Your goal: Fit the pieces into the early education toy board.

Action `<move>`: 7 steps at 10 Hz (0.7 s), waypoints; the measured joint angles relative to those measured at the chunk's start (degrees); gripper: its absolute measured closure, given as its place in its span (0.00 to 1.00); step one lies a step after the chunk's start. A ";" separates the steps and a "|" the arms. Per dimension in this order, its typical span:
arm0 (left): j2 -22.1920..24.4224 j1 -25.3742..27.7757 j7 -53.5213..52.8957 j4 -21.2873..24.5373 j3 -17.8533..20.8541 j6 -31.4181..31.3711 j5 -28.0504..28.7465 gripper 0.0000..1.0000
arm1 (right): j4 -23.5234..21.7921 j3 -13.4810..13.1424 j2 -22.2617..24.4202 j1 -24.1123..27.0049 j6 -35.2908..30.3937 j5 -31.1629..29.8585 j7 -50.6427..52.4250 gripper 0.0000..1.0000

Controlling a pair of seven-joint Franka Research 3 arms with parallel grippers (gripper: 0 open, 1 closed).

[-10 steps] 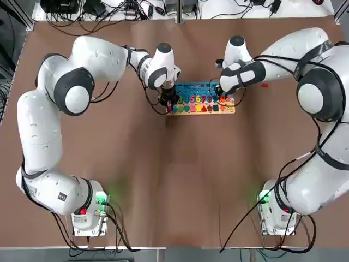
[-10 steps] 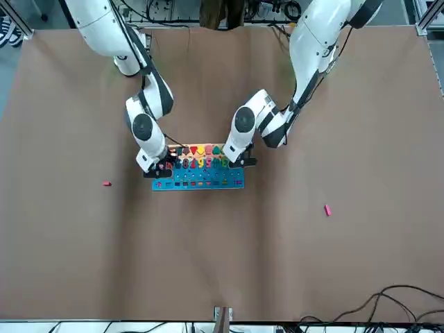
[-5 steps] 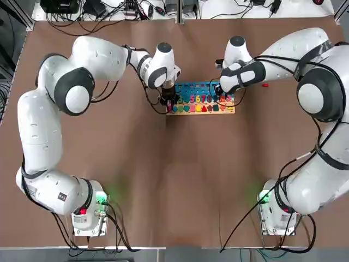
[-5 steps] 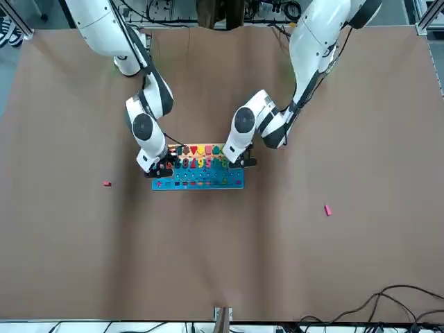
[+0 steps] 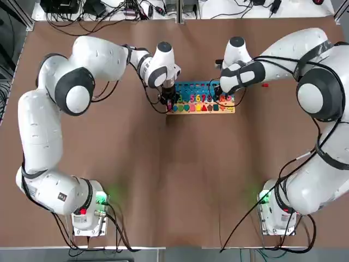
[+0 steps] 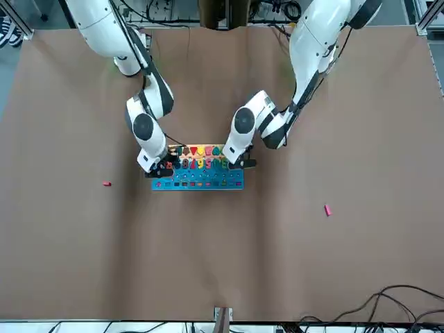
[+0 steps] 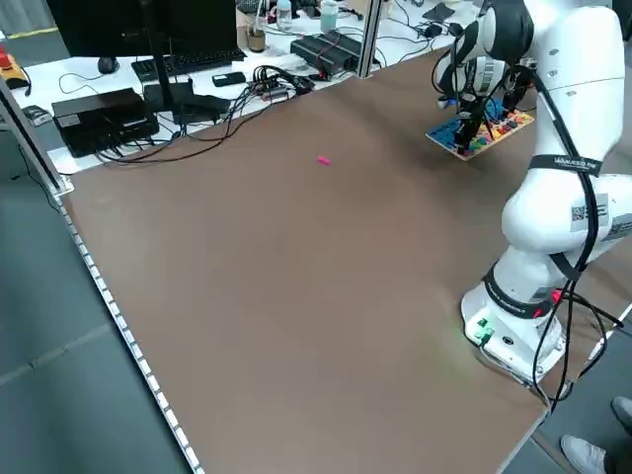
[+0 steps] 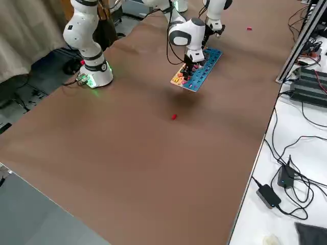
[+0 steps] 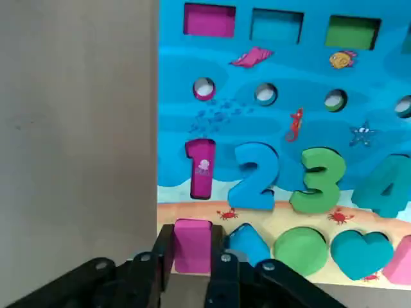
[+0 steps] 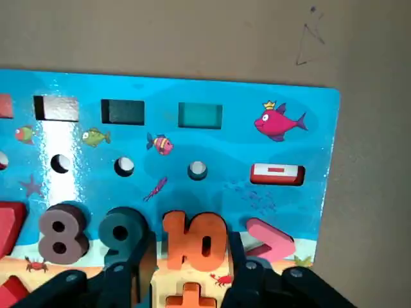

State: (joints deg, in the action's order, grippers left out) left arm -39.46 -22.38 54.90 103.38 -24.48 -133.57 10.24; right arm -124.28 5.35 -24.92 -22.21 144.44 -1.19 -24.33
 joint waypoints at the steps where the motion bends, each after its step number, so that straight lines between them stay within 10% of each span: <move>1: 0.00 0.00 0.00 0.00 0.00 0.00 0.00 0.74 | 0.00 0.00 0.00 0.00 0.00 0.00 0.00 0.47; 7: -0.32 0.00 -0.06 -0.70 0.36 -0.13 0.04 0.72 | 0.14 0.36 1.88 -0.01 -1.79 0.01 0.00 0.47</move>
State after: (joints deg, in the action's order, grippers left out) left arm -39.79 -22.38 54.84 102.68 -24.12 -133.70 10.29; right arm -124.14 5.71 -23.04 -22.21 142.65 -1.19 -24.33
